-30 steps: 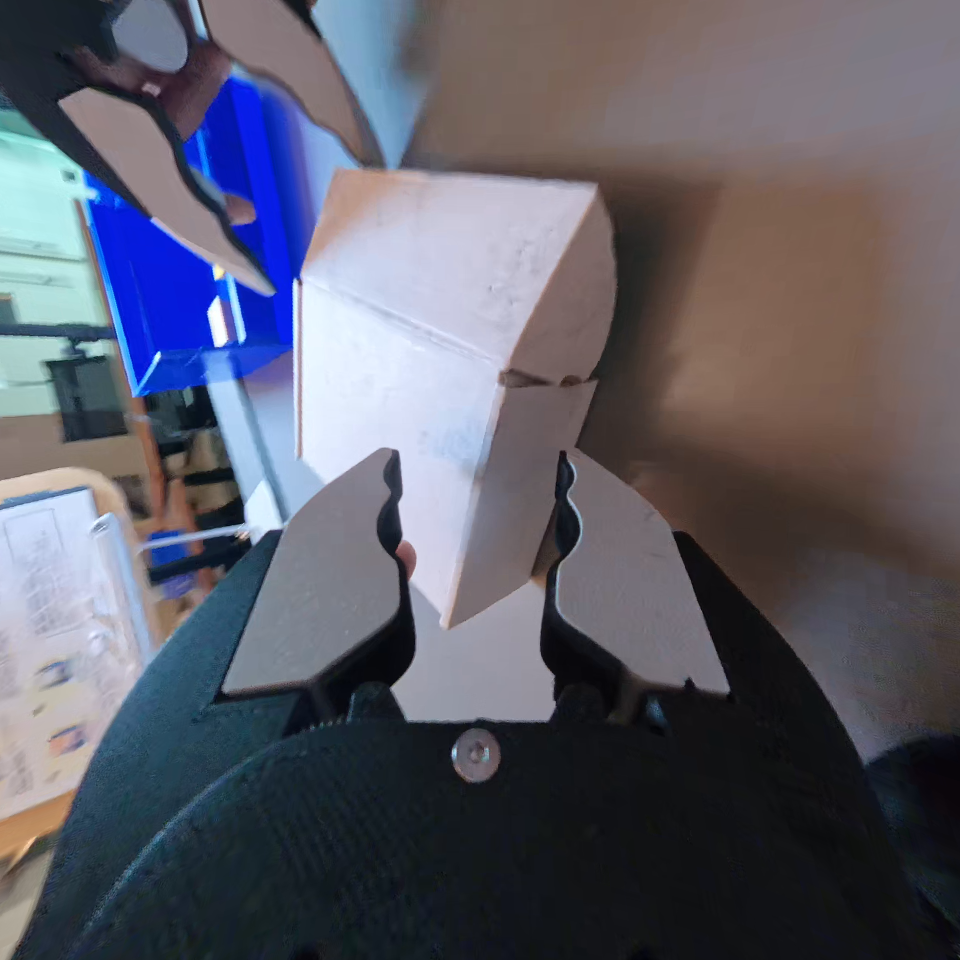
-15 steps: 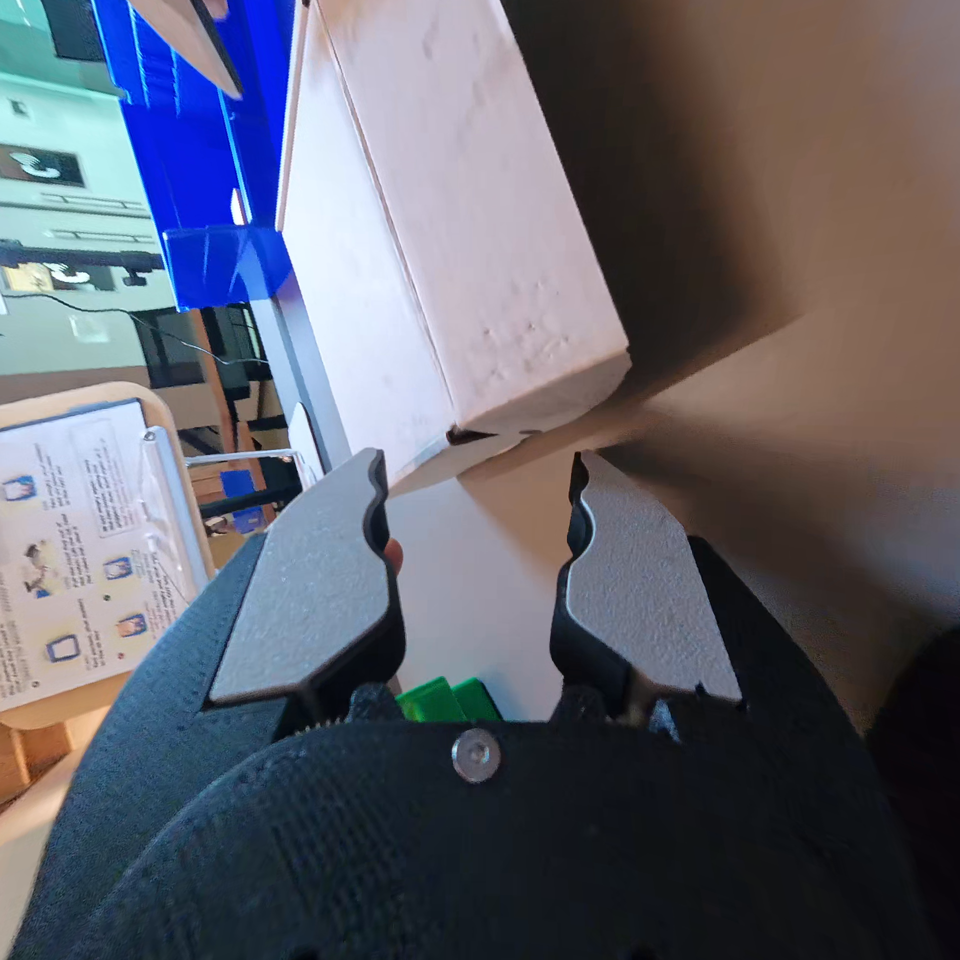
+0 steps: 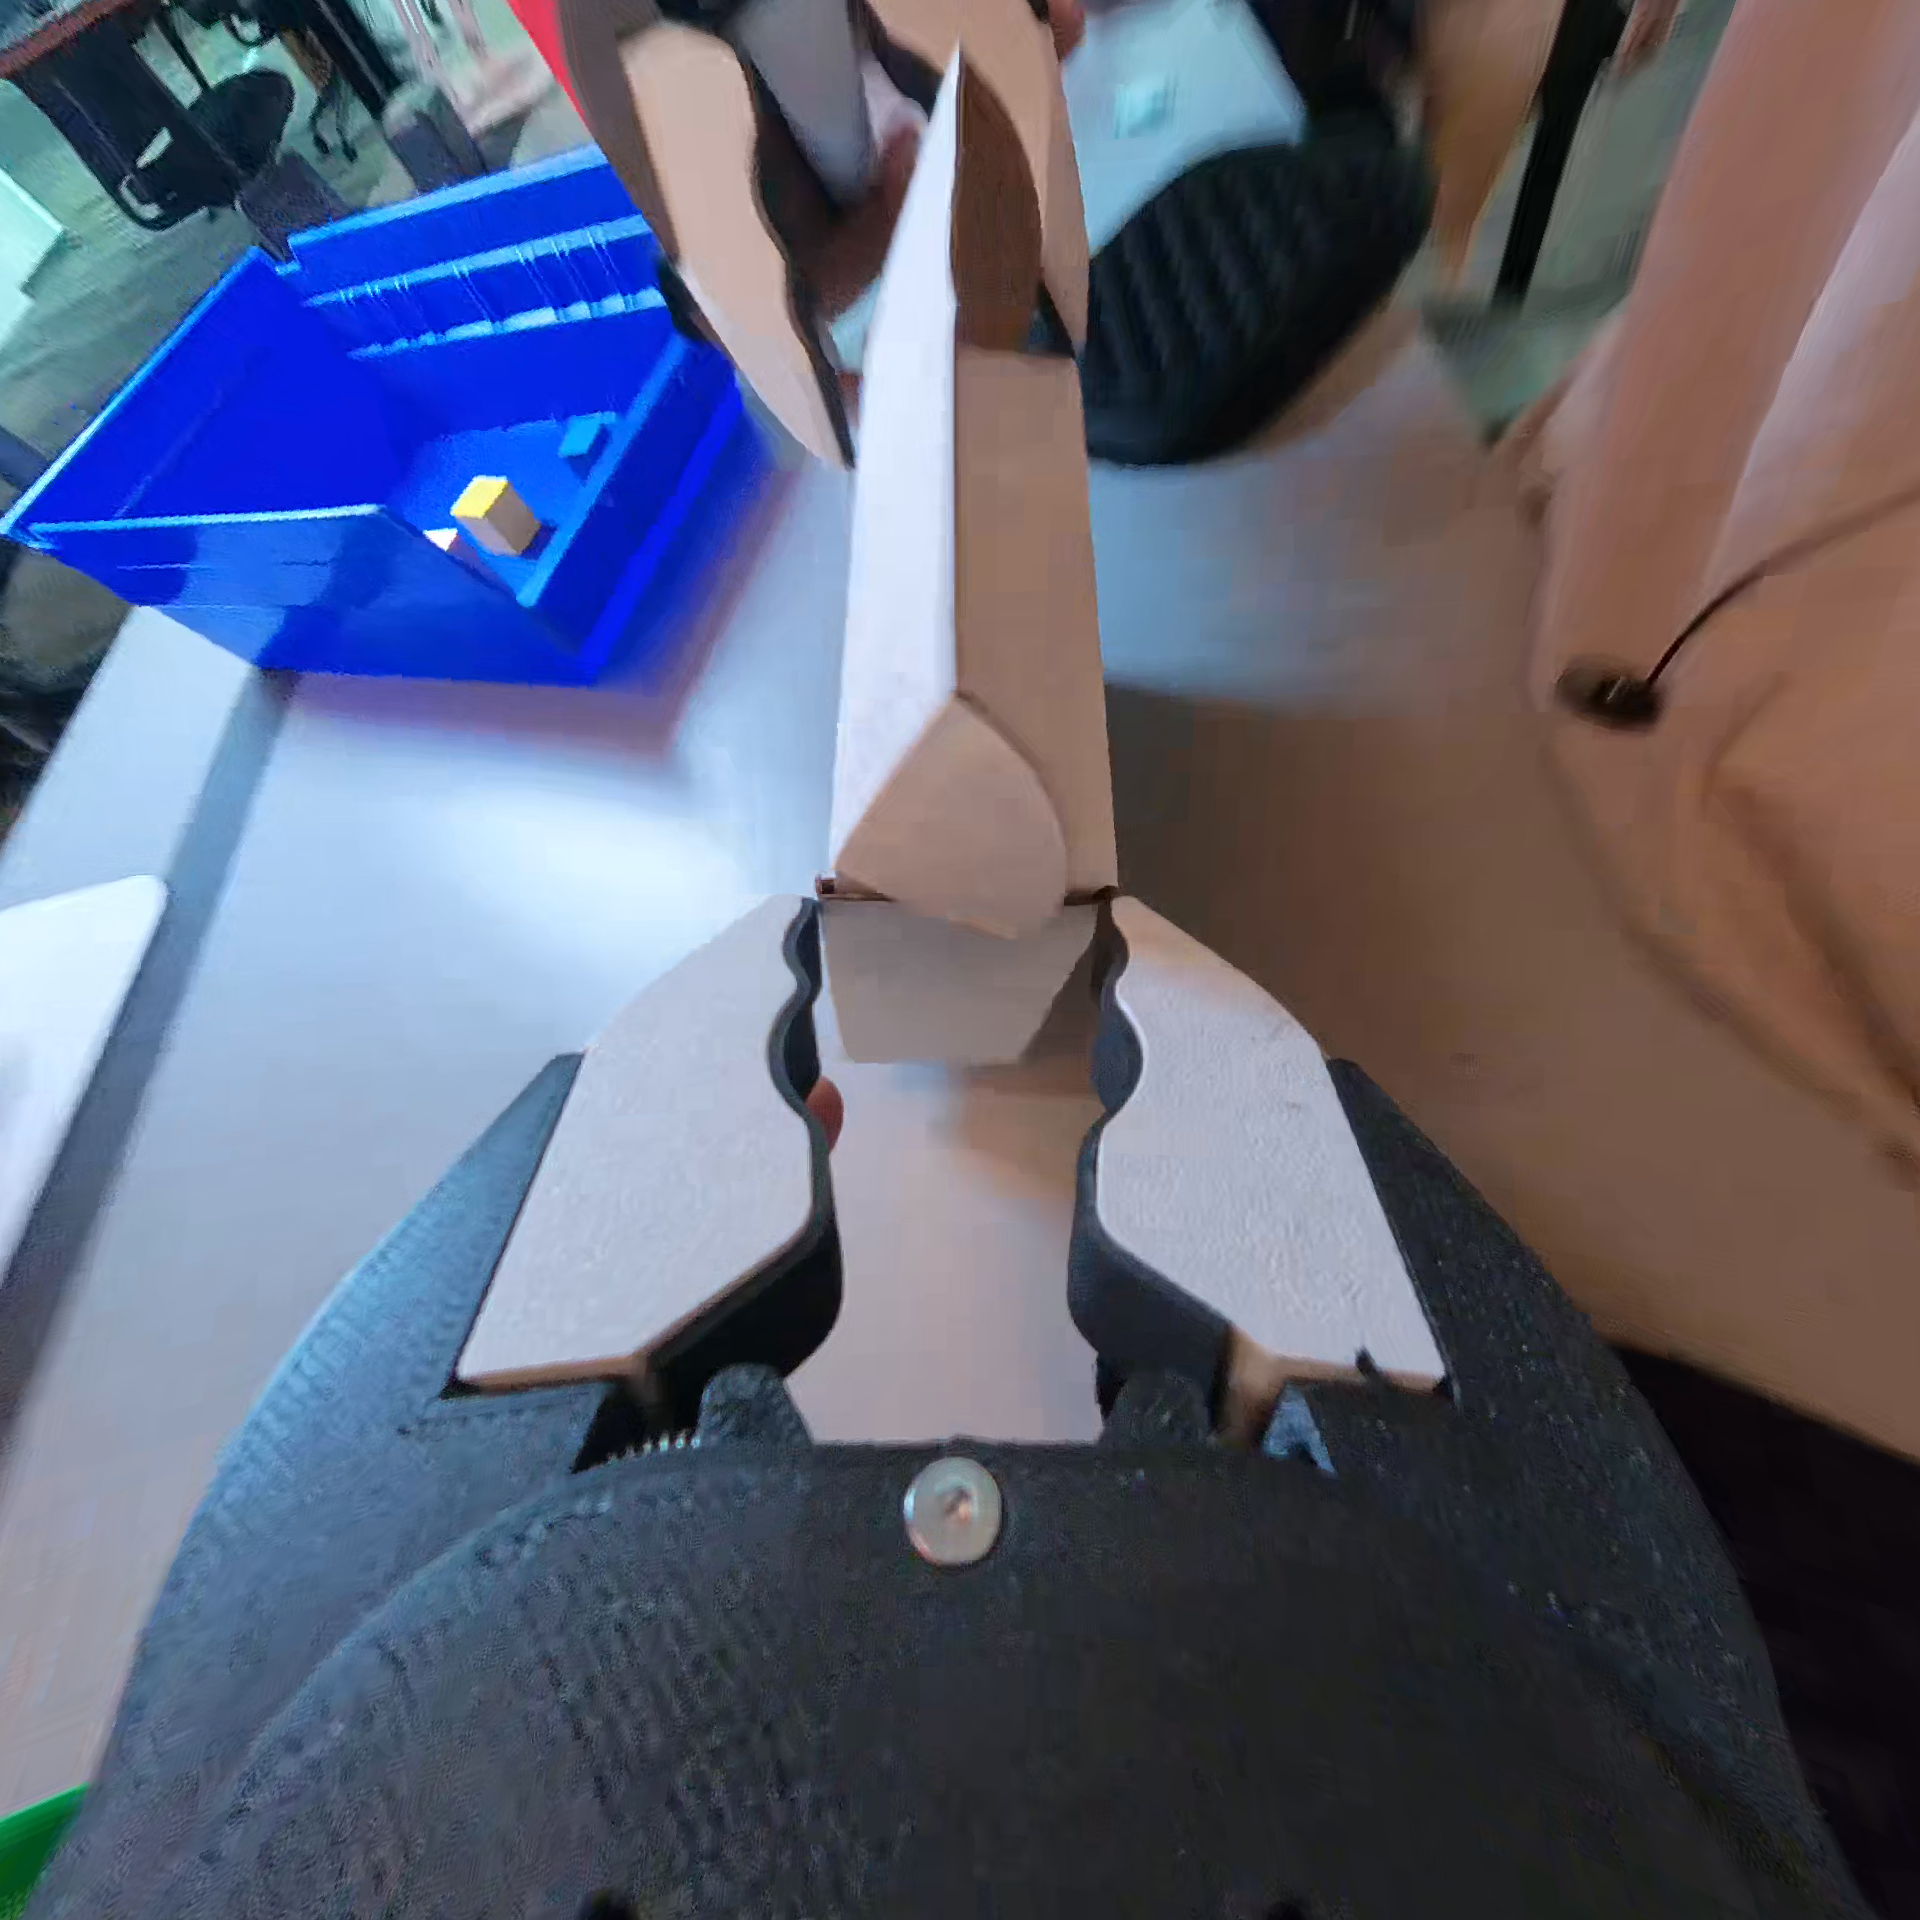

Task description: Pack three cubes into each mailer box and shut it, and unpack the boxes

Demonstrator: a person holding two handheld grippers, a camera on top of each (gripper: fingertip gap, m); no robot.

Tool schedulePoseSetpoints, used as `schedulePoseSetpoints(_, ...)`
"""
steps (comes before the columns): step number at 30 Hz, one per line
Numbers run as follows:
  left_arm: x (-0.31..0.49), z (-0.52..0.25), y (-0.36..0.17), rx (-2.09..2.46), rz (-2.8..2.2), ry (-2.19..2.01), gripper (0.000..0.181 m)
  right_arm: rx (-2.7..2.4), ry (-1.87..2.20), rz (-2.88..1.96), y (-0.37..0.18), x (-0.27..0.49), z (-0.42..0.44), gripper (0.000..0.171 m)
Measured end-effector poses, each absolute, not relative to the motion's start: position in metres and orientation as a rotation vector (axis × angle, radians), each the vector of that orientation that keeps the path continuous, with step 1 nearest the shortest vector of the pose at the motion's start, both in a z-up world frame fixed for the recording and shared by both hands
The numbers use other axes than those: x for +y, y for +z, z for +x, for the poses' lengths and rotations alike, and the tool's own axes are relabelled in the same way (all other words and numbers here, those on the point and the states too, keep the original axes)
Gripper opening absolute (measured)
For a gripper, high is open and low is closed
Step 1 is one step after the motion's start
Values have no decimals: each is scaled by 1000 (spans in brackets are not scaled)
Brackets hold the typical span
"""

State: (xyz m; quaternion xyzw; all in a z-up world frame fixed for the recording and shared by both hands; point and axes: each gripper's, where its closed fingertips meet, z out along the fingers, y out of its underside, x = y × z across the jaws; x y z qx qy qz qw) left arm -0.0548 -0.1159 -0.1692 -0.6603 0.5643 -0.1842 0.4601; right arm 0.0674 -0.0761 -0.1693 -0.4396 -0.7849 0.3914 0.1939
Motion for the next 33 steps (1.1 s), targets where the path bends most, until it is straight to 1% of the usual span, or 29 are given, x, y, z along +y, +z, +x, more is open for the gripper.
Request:
schedulePoseSetpoints(1, -114, -54, -164, 1328, -1625, -542, 47, -2178, 1231, -1282, -164, -77, 69, 57)
schedulePoseSetpoints(2, -111, -55, -161, 1266, -1622, -624, 42, -2147, 1331, -1332, -164, -75, 70, 55)
schedulePoseSetpoints(3, -108, -55, -160, 1215, -1621, -699, 41, -2117, 1392, -1372, -167, -71, 69, 54)
schedulePoseSetpoints(5, -105, -55, -164, 1161, -1637, -796, 48, -2049, 1516, -1413, -171, -67, 68, 53)
schedulePoseSetpoints(7, -106, -56, -164, 1149, -1626, -835, 48, -1984, 1565, -1433, -173, -62, 67, 54)
schedulePoseSetpoints(11, -102, -68, -154, 1157, -1614, -820, 51, -1947, 1490, -1369, -165, -56, 73, 55)
schedulePoseSetpoints(15, -98, -70, -136, 1203, -1559, -804, 50, -1935, 1406, -1287, -147, -58, 79, 53)
schedulePoseSetpoints(19, -97, -54, -143, 1384, -1586, -750, 54, -1955, 1324, -1254, -141, -63, 75, 51)
schedulePoseSetpoints(21, -99, -48, -145, 1450, -1592, -756, 51, -1984, 1289, -1259, -145, -66, 73, 49)
schedulePoseSetpoints(23, -99, -45, -149, 1496, -1606, -745, 39, -1991, 1257, -1259, -148, -65, 71, 43)
schedulePoseSetpoints(24, -99, -44, -149, 1508, -1610, -744, 37, -1986, 1261, -1263, -148, -64, 71, 39)
schedulePoseSetpoints(25, -99, -43, -149, 1511, -1613, -747, 36, -1982, 1274, -1268, -148, -65, 71, 36)
schedulePoseSetpoints(33, -88, -40, -147, 1415, -1737, -724, 33, -1953, 1307, -1335, -148, -62, 67, 36)
